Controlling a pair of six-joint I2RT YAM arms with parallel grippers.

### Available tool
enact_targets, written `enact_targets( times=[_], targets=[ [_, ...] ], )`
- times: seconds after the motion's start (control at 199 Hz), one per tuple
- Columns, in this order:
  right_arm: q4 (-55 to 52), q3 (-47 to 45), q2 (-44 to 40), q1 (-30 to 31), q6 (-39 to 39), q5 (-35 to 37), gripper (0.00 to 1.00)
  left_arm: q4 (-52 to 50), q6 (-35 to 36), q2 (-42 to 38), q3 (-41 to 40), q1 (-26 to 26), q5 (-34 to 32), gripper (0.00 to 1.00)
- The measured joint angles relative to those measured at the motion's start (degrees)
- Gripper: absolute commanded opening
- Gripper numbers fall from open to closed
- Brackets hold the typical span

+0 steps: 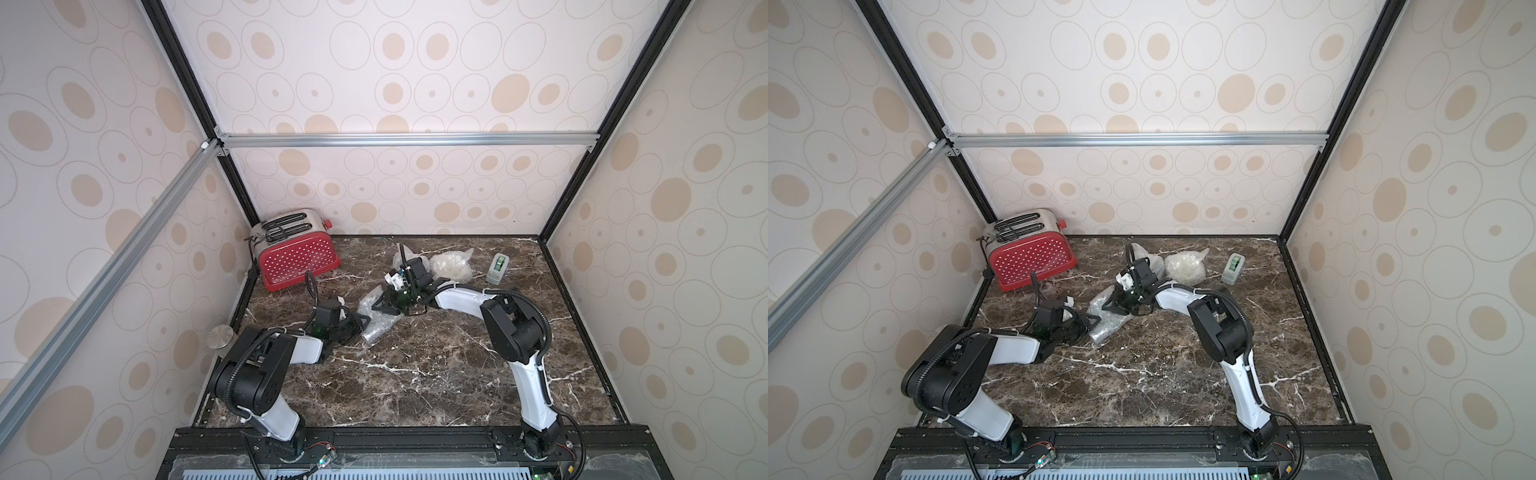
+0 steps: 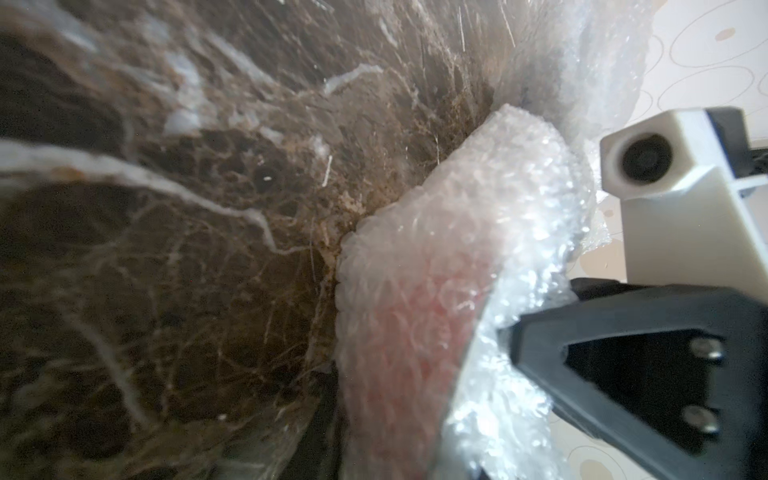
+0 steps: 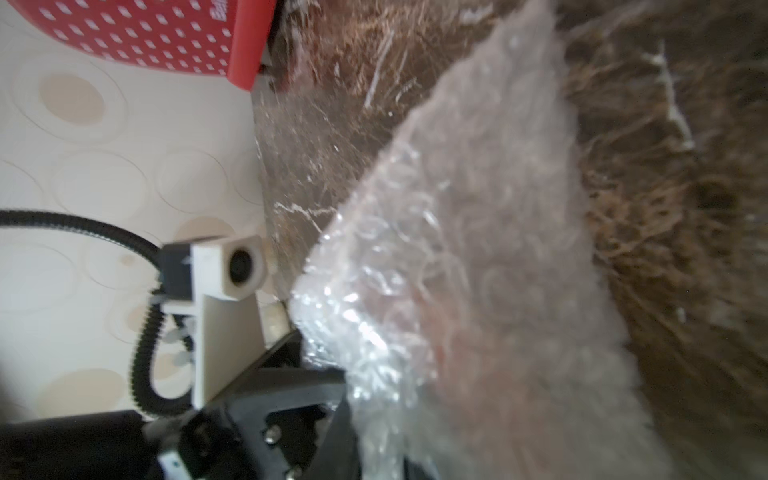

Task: Wrap bowls in bubble wrap
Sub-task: Wrap the bowl in bubble wrap.

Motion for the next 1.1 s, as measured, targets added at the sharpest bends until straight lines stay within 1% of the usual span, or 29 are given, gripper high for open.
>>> enact_targets(
  times=[0.07, 0.196, 0.307, 0.413, 0.539, 0.68, 0.811, 0.906, 1.012, 1.102],
  targets=[
    [2.7, -0.5, 0.0, -0.7, 2.7, -1.6, 0.36, -0.2, 0.0, 0.0, 0.1, 0.0, 0.0, 0.27],
    [5.5, -0.4, 0.0, -1.4, 6.4, -3.4, 0.43, -0.7, 0.0, 0.0, 0.3, 0.0, 0.0, 0.27],
    [5.0, 0.9, 0.0, -1.7, 6.6, -3.9, 0.46, -1.5, 0.1, 0.0, 0.5, 0.0, 0.0, 0.27],
    [2.8, 1.6, -0.2, -2.2, 4.7, -3.6, 0.47, -2.4, 0.4, 0.0, 0.9, 0.0, 0.1, 0.27],
    [-2.2, 1.3, -2.7, -3.6, 0.2, -2.0, 0.47, -4.5, 1.6, -0.1, 2.1, 0.0, 0.5, 0.27],
    [-6.8, 0.2, -6.8, -7.7, -5.6, 2.1, 0.47, -9.6, 4.4, -0.1, 3.8, 0.1, 1.5, 0.26],
    [-16.0, 3.0, -7.3, -10.8, -15.1, 6.6, 0.46, -14.8, 7.6, -0.1, 6.6, 0.1, 2.5, 0.26],
    [-20.6, 4.8, -6.9, -10.4, -21.3, 6.6, 0.49, -19.3, 10.4, 0.6, 9.6, 0.1, 3.5, 0.26],
    [-24.7, 7.2, -5.6, -8.3, -27.7, 4.7, 0.54, -23.4, 13.0, 1.7, 12.6, 0.1, 4.4, 0.27],
    [-27.3, 9.2, -3.6, -6.7, -31.7, 3.0, 0.58, -26.0, 14.7, 2.5, 14.5, 0.1, 5.1, 0.27]
  ],
)
